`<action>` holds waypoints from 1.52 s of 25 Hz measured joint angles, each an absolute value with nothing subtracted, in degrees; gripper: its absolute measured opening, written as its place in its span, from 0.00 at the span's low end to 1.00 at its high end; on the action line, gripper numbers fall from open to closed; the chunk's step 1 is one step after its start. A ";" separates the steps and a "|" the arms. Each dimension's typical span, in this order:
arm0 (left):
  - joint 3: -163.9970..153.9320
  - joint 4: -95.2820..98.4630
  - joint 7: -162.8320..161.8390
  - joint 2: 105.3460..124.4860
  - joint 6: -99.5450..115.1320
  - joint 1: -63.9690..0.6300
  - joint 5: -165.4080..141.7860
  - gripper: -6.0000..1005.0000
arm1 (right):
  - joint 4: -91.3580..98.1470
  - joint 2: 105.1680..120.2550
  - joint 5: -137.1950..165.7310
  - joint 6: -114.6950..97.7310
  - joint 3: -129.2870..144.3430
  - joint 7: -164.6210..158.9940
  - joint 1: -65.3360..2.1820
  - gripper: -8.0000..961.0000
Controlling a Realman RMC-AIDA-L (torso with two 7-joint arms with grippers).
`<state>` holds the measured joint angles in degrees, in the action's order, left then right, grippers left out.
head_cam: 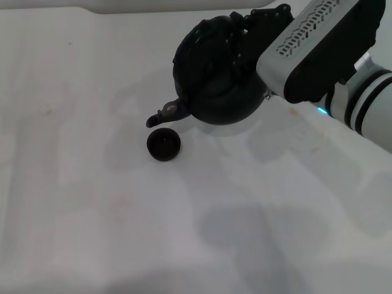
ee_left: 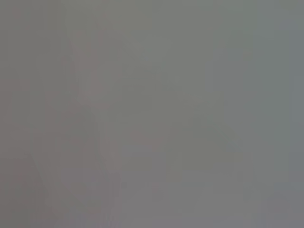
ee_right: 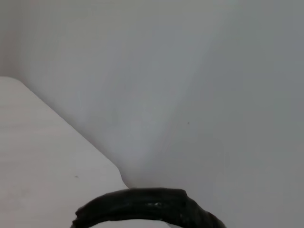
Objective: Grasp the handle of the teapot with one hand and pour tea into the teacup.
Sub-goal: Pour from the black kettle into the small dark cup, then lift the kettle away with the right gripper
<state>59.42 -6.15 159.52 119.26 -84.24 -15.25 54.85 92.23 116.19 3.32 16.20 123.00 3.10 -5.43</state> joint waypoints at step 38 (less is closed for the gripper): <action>59.33 -7.55 159.12 119.45 -84.34 -14.88 54.85 0.87 | 90.28 116.19 26.75 14.27 126.81 -5.89 -5.25 0.13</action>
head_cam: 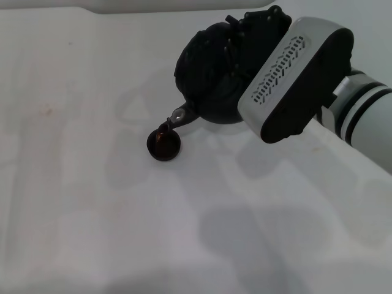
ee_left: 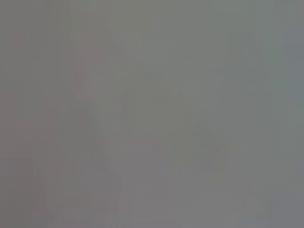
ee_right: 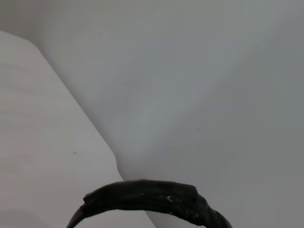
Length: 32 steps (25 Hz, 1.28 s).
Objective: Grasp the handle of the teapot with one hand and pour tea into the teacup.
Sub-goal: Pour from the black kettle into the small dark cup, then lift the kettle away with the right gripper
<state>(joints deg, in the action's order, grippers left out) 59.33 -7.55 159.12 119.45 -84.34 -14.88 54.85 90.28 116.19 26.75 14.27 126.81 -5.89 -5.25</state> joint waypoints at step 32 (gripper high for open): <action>59.32 -7.65 159.08 119.44 -84.23 -14.84 54.73 0.87 | 87.58 116.19 31.82 15.62 127.02 -12.04 -7.45 0.12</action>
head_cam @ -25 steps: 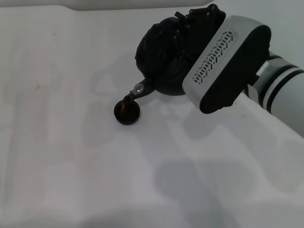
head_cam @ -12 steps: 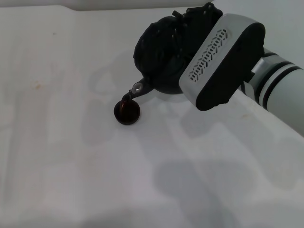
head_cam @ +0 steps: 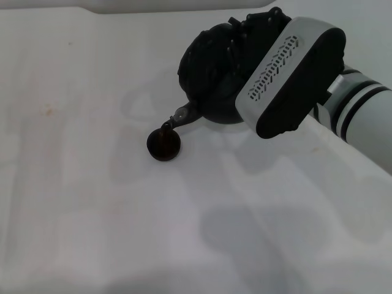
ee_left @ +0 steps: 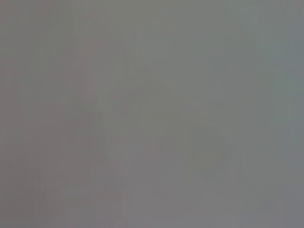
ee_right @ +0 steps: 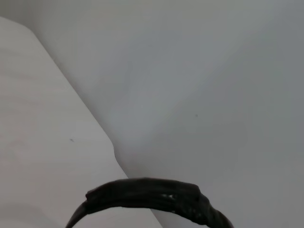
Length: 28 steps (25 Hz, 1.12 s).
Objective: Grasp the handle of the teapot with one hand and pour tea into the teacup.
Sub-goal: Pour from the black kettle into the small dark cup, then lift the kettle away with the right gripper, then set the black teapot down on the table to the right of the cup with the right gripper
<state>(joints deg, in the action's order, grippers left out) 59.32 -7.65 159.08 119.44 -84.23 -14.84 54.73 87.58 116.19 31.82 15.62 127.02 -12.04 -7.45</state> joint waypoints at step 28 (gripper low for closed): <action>59.32 -7.73 159.08 119.41 -84.34 -15.08 54.04 0.87 | 88.05 115.70 28.82 12.74 120.93 -33.12 -2.20 0.12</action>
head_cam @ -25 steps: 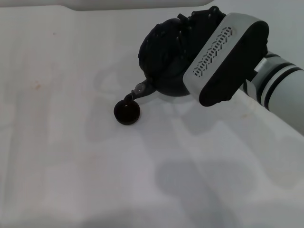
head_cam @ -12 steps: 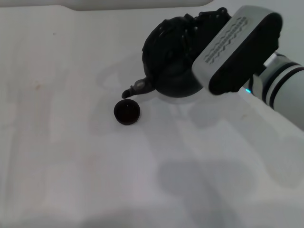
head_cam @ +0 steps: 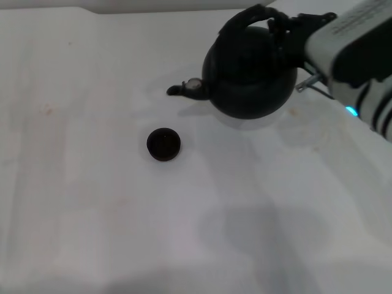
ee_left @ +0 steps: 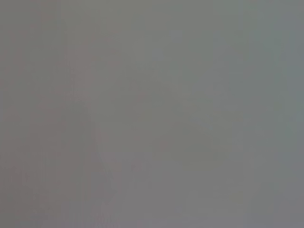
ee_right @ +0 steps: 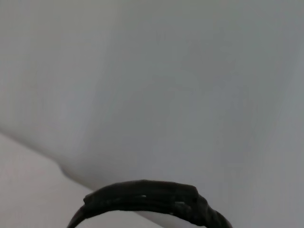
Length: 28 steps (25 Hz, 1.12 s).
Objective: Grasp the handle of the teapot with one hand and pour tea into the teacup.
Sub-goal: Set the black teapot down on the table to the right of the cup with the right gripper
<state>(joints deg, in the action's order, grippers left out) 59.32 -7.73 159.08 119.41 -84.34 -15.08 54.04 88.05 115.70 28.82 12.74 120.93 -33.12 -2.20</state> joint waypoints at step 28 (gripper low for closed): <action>59.33 -7.18 159.27 119.03 -84.11 -15.71 54.05 0.87 | 73.87 115.69 12.22 -16.41 112.02 -36.24 10.73 0.13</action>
